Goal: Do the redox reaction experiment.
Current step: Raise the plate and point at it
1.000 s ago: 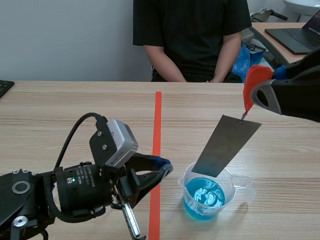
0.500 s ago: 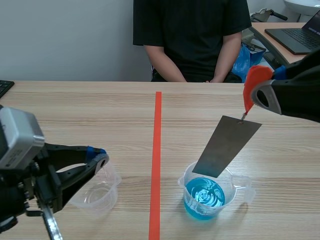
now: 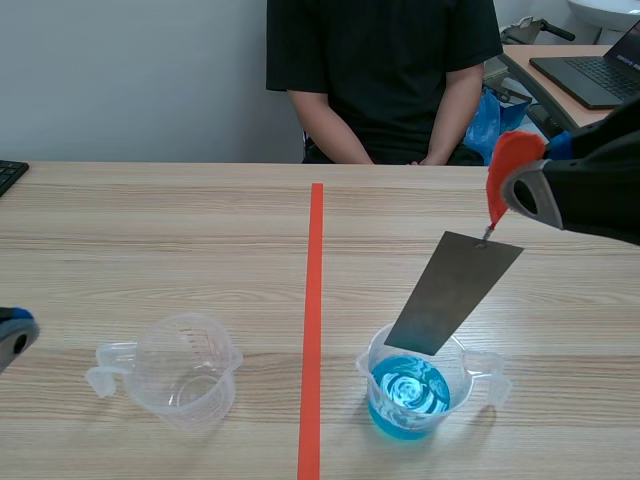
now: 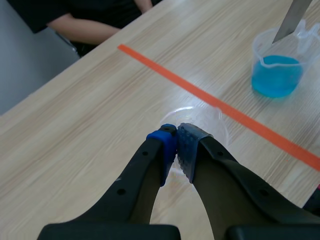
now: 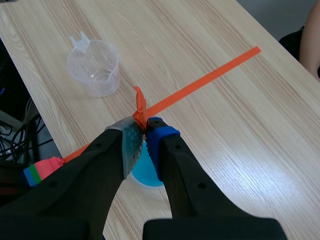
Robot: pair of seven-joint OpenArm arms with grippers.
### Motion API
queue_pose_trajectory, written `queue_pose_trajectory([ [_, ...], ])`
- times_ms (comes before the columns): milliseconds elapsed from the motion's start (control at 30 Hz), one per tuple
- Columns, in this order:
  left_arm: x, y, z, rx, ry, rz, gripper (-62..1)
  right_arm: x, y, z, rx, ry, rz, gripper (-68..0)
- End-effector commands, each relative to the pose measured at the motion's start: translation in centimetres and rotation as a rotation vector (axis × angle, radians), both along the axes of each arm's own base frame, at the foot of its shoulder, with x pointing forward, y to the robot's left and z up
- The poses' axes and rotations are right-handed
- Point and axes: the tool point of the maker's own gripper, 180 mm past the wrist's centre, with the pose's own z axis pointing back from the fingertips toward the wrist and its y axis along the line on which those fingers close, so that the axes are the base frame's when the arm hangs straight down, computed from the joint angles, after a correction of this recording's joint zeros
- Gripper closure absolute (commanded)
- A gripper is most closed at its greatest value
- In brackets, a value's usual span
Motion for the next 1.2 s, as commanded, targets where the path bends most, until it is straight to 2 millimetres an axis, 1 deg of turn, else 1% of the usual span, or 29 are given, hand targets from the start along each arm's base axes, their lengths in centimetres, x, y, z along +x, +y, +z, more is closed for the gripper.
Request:
queue_pose_trajectory([
  [0, -0.5, 0.6, 0.6, -0.031, 0.001, 0.041, -4.6, -0.2, 0.3, 0.5, 0.014, -0.017, 0.022, -1.7],
  [67, -1.0, 2.1, 1.0, -0.026, 0.01, 0.102, -4.6, -0.2, 0.3, 0.5, 0.013, -0.017, 0.022, -1.7],
  [233, -1.4, 6.1, 2.9, -0.036, -0.022, 0.26, -4.6, -0.2, 0.3, 0.5, 0.013, -0.017, 0.022, -1.7],
  [367, -1.5, 8.1, 3.5, -0.032, -0.018, 0.339, -4.6, -0.2, 0.3, 0.5, 0.012, -0.016, 0.022, -1.7],
  [533, -1.3, 8.4, 4.1, -0.058, -0.031, 0.357, -4.7, -0.2, 0.4, 0.5, 0.015, -0.016, 0.024, -1.7],
  [1167, -1.2, 8.4, 4.1, -0.058, -0.035, 0.357, -4.6, -0.4, 0.5, 0.6, 0.023, -0.012, 0.033, -1.7],
])
